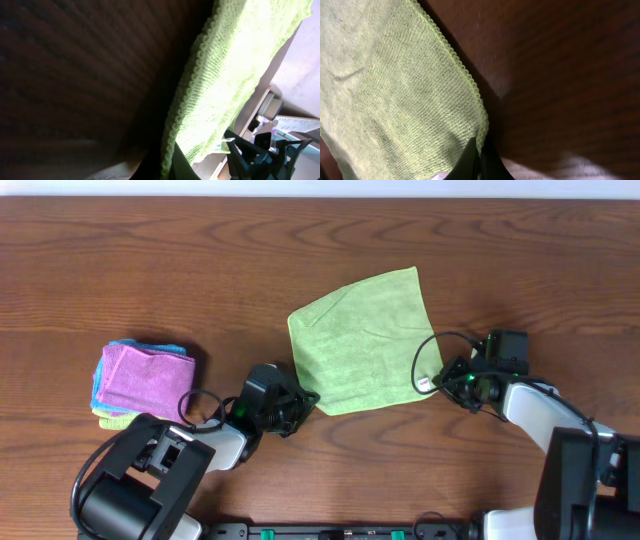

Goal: Fold the cloth
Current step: 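Grasp the green cloth's near left and right corners with both grippers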

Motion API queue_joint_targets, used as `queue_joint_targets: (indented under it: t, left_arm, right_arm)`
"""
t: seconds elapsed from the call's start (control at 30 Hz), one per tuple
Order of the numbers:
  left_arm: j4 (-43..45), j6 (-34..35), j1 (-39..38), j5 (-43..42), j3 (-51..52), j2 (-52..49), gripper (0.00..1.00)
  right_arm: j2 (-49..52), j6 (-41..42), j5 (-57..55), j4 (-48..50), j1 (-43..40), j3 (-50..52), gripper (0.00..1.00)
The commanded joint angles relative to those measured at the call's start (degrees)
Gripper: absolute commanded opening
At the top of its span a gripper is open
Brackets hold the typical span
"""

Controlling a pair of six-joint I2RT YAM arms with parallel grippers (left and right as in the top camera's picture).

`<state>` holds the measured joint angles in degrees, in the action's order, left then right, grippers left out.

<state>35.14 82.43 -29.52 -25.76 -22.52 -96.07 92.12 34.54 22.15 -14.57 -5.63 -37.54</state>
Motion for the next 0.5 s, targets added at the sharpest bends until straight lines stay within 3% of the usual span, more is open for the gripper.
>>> queue_joint_targets:
  t: [0.0, 0.23, 0.47]
  left_arm:
    - [-1.03, -2.25, 0.39, -3.08, 1.2, -1.22, 0.06]
    - [-4.55, -5.95, 1.6, -10.71, 1.2, -1.2, 0.06]
    - [-14.99, -11.58, 3.61, -18.18, 1.2, 2.34, 0.06]
  right_arm:
    - [0.63, 0.11, 0.33, -2.84, 0.48, 1.11, 0.01]
    - [-4.7, 0.15, -1.18, -11.3, 3.89, 1.11, 0.01]
    - [-15.67, 0.15, -5.92, -22.14, 6.78, 1.11, 0.01]
